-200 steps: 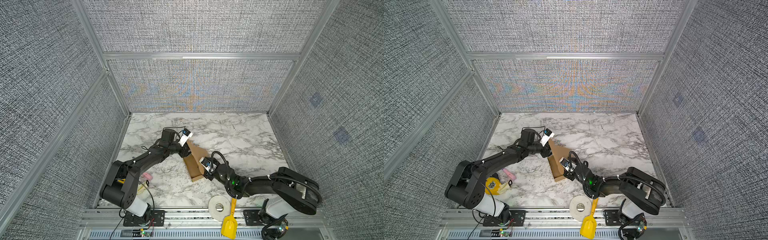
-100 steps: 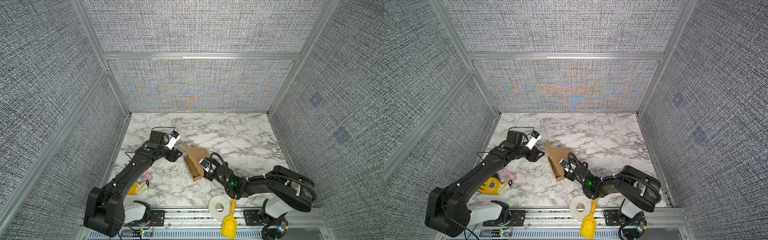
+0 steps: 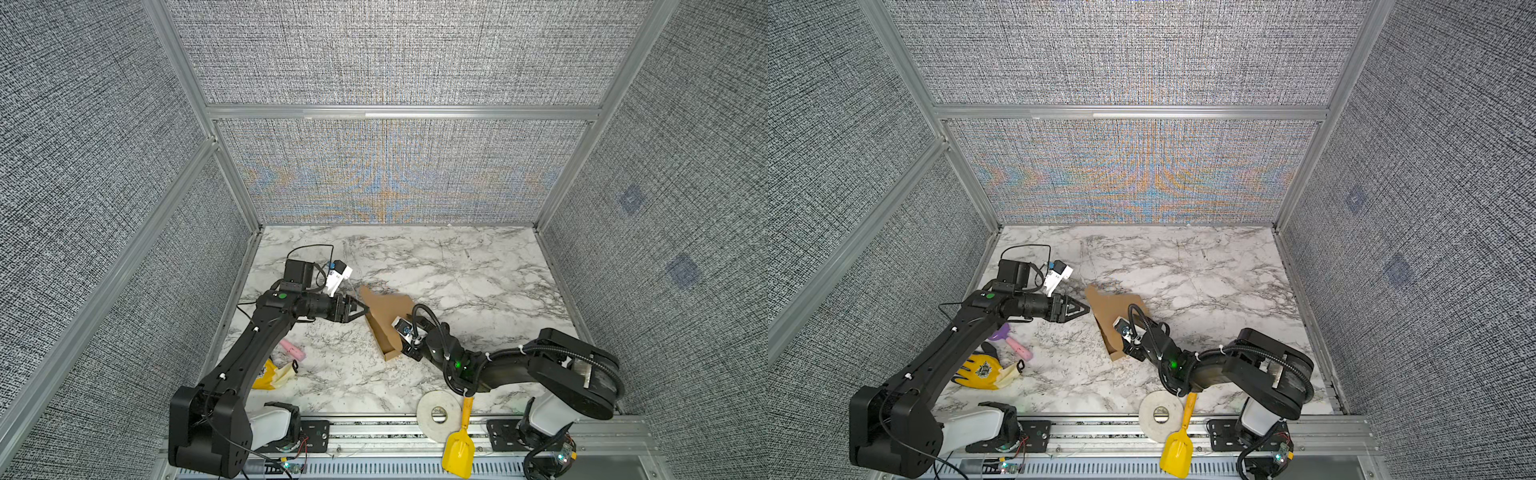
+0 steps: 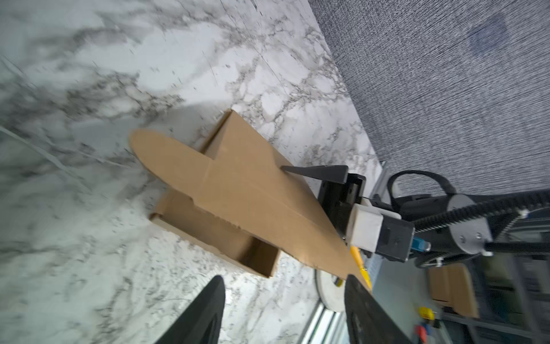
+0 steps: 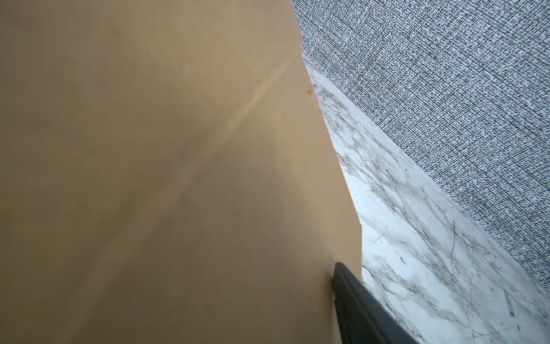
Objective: Fold the paper box
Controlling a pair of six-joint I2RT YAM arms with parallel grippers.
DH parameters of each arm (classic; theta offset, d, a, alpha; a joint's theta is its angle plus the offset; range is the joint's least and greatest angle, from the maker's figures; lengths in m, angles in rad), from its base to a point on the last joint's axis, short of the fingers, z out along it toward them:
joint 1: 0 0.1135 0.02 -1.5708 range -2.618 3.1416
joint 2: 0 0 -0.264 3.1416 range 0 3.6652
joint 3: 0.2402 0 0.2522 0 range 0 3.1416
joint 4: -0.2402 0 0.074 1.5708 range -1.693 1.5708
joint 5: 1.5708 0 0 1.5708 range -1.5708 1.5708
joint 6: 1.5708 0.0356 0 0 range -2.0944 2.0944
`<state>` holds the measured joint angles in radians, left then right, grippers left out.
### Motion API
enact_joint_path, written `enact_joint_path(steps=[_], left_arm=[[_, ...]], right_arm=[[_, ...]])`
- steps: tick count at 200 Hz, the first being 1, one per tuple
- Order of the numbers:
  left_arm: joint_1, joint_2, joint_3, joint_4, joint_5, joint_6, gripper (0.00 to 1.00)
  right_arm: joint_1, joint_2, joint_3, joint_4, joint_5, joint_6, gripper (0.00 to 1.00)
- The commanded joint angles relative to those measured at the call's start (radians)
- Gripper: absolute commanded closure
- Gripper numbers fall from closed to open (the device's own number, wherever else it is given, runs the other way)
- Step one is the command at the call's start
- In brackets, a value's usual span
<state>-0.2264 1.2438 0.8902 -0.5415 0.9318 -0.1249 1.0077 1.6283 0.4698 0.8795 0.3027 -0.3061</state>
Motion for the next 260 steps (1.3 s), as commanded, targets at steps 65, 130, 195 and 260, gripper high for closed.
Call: enact_joint_path(steps=[65, 130, 195, 260], left_arm=[[0.012, 0.069, -0.132, 0.361, 0.202, -0.45, 0.57], [0.021, 0.105, -0.103, 0.38, 0.185, -0.472, 0.72], [0.042, 0.125, -0.115, 0.357, 0.139, -0.449, 0.94], [0.055, 0.13, -0.124, 0.361, 0.134, -0.451, 0.97]], right_arm=[[0.003, 0.023, 0.04, -0.064, 0.017, -0.012, 0.3], [0.006, 0.048, 0.069, -0.079, 0.019, -0.022, 0.3], [0.006, 0.056, 0.076, -0.079, 0.026, -0.041, 0.3], [0.012, 0.049, 0.062, -0.066, 0.03, -0.045, 0.26]])
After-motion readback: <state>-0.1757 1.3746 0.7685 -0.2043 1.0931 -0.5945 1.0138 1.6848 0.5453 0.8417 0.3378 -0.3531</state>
